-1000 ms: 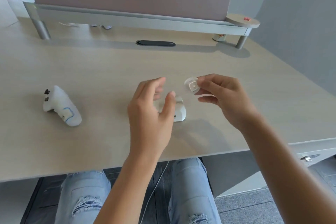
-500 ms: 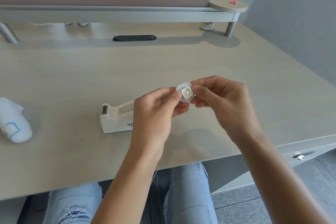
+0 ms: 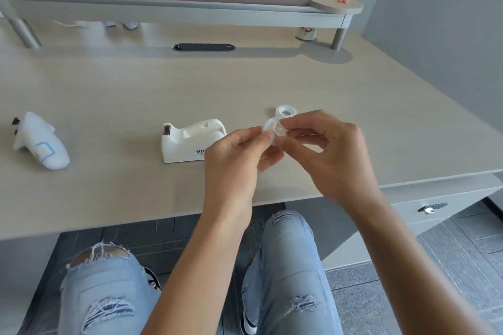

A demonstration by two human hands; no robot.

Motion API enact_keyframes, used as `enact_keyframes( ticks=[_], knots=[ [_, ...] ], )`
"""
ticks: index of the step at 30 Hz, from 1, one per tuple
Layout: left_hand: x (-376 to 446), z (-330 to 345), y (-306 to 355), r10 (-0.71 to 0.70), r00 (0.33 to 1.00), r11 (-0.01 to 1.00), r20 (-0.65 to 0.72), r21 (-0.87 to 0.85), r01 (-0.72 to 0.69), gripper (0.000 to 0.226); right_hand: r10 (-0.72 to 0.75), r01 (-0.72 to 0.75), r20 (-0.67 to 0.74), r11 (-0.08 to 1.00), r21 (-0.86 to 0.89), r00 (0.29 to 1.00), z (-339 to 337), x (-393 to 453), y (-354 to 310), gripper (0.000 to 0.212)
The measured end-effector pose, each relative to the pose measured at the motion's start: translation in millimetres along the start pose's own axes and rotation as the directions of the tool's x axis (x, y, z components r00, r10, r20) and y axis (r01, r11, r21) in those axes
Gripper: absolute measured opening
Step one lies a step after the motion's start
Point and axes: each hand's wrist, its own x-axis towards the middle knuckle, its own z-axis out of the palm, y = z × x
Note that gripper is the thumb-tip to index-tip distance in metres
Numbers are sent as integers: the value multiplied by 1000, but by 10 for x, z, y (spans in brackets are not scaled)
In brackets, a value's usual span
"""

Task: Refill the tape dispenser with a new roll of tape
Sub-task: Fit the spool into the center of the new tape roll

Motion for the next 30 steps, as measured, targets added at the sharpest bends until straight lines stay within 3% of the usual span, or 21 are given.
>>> enact_keyframes(
  ticks=[9, 19, 21, 25, 26, 30],
  knots=[
    [65, -55, 34, -40, 999, 986, -31, 161, 44, 13, -196, 201, 45, 952, -230, 980, -25, 94, 55, 21],
    [198, -15, -18, 11, 995, 979, -99, 204, 10, 19, -273, 279, 59, 928, -248, 960, 44, 189, 227, 18],
    [219, -10, -45, -1, 994, 983, -110, 185, 22, 22, -222, 226, 42, 954, -197, 974, 51, 174, 251, 15],
    [240, -2, -142, 3, 985, 986, -171, 162, 26, 30, 89, -88, -8, 991, 102, 996, -51, 185, 306, 15],
    [236, -5, -166, 7, 983, 987, -181, 157, 22, 29, 138, -136, -14, 985, 104, 990, -103, 202, 341, 14],
    [229, -15, -245, 8, 983, 987, -183, 160, 21, 20, 217, -198, 8, 904, -378, 976, -309, 247, 554, 6]
  ],
)
